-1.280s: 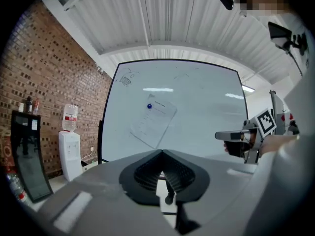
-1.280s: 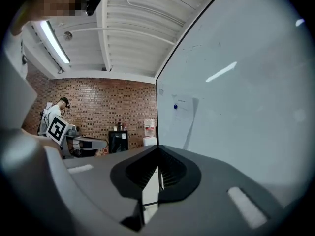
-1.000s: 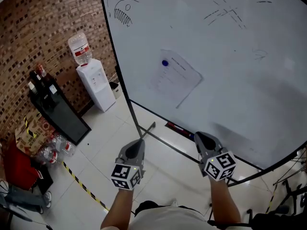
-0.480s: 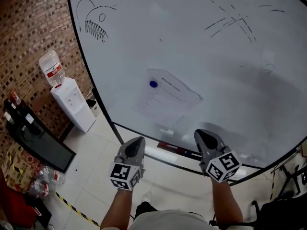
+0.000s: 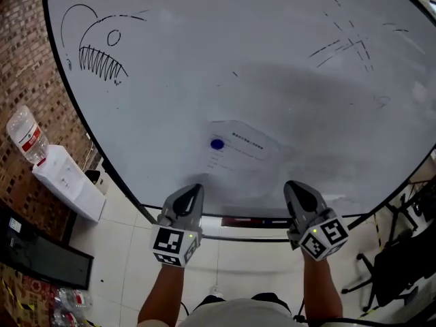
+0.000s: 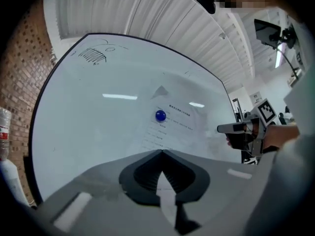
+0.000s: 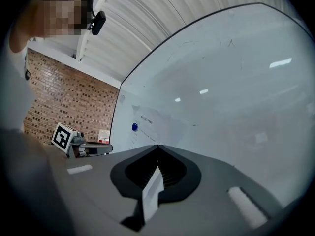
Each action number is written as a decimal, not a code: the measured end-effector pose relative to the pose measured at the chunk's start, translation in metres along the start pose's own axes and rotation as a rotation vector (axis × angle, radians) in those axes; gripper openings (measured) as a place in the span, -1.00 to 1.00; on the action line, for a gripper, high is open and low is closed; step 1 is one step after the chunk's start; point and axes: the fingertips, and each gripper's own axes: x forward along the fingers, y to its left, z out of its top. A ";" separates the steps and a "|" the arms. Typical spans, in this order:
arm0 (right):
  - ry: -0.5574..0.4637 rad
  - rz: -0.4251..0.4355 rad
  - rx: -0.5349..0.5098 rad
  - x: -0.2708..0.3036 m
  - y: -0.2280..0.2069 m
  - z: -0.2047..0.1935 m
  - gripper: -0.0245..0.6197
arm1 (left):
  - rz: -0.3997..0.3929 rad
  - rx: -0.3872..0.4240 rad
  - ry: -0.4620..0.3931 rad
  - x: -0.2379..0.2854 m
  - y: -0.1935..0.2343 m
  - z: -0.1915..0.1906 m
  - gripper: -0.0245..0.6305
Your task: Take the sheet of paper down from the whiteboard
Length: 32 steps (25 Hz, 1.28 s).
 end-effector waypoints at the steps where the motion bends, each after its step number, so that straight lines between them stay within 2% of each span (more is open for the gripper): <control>1: 0.002 -0.017 -0.006 -0.001 0.000 0.001 -0.90 | -0.014 -0.002 -0.010 0.004 0.001 0.003 -0.92; 5: 0.004 -0.049 -0.024 -0.003 -0.001 0.010 -0.90 | -0.055 0.006 -0.019 0.013 -0.002 0.014 -0.92; 10: -0.008 -0.047 -0.046 -0.001 -0.007 0.021 -0.90 | -0.041 0.060 -0.040 0.020 -0.003 0.034 -0.92; 14: -0.017 -0.030 -0.042 -0.001 -0.009 0.025 -0.90 | 0.025 0.223 -0.047 0.029 0.000 0.052 -0.92; 17: -0.023 -0.022 -0.040 0.001 -0.012 0.027 -0.90 | 0.045 0.350 -0.017 0.041 -0.003 0.064 -0.59; 22: -0.029 -0.010 -0.033 0.004 -0.014 0.027 -0.90 | 0.098 0.446 0.022 0.063 -0.003 0.069 -0.40; 28: -0.031 0.001 -0.028 0.005 -0.018 0.025 -0.90 | 0.143 0.467 0.035 0.076 -0.004 0.072 -0.37; 32: -0.038 0.006 -0.029 0.007 -0.023 0.029 -0.90 | 0.170 0.478 0.033 0.077 -0.003 0.074 -0.46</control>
